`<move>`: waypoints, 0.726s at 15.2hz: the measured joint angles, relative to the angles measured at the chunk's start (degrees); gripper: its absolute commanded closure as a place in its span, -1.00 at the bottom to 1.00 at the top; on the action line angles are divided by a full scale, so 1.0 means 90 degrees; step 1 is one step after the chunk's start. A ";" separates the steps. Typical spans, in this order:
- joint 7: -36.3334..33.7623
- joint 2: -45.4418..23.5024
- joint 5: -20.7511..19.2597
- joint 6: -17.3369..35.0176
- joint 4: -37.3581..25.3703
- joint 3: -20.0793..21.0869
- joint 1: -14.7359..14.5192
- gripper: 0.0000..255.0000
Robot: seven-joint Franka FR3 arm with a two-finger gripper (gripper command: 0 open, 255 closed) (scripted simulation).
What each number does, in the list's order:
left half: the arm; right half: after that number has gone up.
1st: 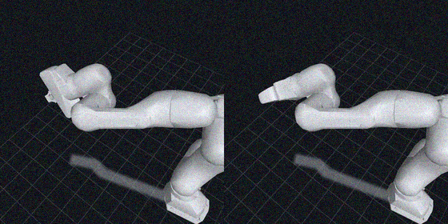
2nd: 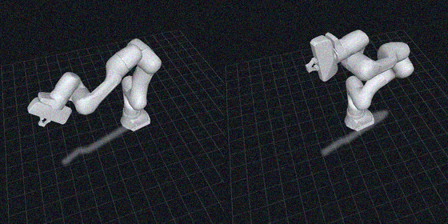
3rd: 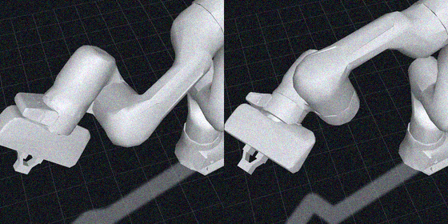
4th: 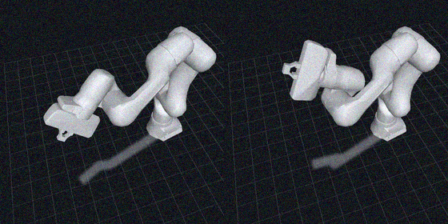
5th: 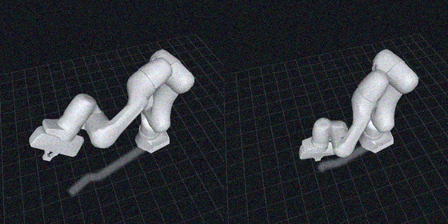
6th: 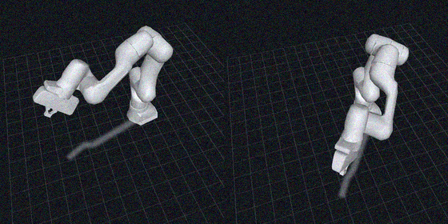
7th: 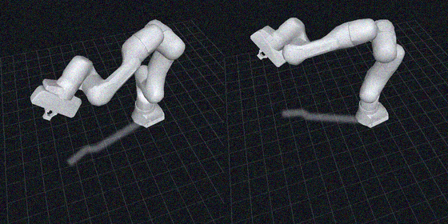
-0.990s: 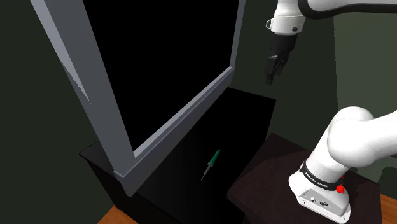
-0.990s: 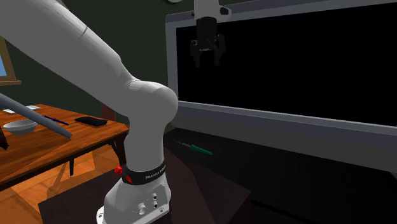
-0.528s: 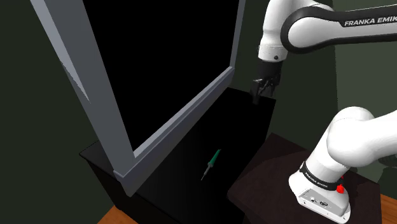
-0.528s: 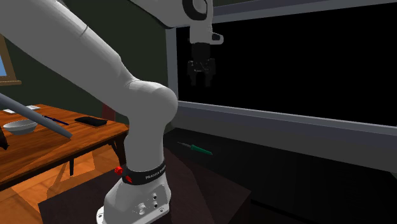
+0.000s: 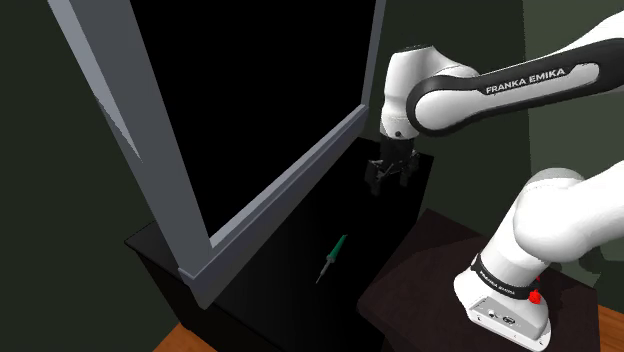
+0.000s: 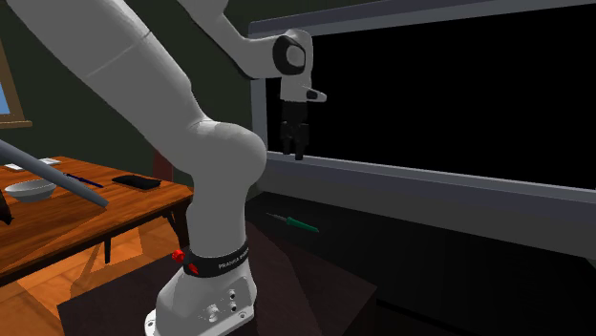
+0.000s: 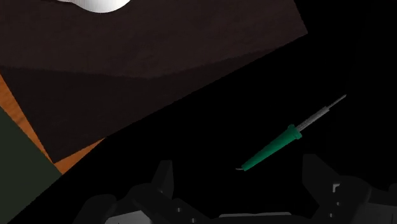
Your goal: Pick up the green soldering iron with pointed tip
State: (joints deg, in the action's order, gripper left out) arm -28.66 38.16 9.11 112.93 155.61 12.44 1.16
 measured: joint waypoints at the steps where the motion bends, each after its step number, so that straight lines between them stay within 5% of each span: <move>1: -0.0205 -0.0143 0.0101 0.0226 0.0084 0.0102 0.0001 -1.00; 11: -0.2238 -0.2746 0.0675 0.2944 0.0155 0.1071 0.0227 -1.00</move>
State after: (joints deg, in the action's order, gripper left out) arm -48.80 13.44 15.18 139.43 157.00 22.08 3.20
